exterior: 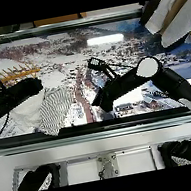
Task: Fold the clothes and pants, and hang the long-sleeved shirts on hangers.
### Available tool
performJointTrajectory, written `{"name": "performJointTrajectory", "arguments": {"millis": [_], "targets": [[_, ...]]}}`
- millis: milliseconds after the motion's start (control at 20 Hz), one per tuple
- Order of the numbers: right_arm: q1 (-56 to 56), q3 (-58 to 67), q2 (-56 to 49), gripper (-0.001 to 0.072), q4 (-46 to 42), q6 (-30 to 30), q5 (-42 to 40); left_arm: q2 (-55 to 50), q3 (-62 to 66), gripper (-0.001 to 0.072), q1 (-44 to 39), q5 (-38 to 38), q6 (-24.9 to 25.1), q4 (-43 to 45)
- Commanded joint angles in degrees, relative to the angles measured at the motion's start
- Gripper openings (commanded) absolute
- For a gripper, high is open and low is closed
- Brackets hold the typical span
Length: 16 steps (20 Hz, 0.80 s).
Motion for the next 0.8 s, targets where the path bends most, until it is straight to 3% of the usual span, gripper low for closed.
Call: {"name": "performJointTrajectory", "arguments": {"millis": [0, 400, 450, 500, 550, 750], "targets": [[0.1, 0.0, 0.0, 0.0017, 0.0, 0.0, 0.0, 0.1, 0.0, 0.0013, 0.0, 0.0, 0.0, 0.0], [0.1, 0.0, 0.0, 0.0018, 0.0, 0.0, 0.0, 0.1, 0.0, 0.0013, 0.0, 0.2, 0.0, 0.1], [0.1, 0.0, 0.0, 0.0018, 0.0, 0.0, 0.0, 0.1, 0.0, 0.0057, 0.1, 1.6, 0.3, 0.9], [0.1, 0.0, 0.0, 0.0017, 0.0, 0.0, 0.0, 0.1, 0.0, 0.0441, 0.2, 2.8, 2.1, 3.0], [0.1, 0.0, 0.0, 0.0017, 0.0, 0.0, 0.0, 0.0, 0.0, 0.072, 0.2, 3.2, 3.7, 5.9], [0.1, 0.0, 0.0, 0.0018, 0.0, 0.0, 0.0, -6.2, 0.0, 0.0713, 3.4, -3.6, 3.6, 18.6]]}}
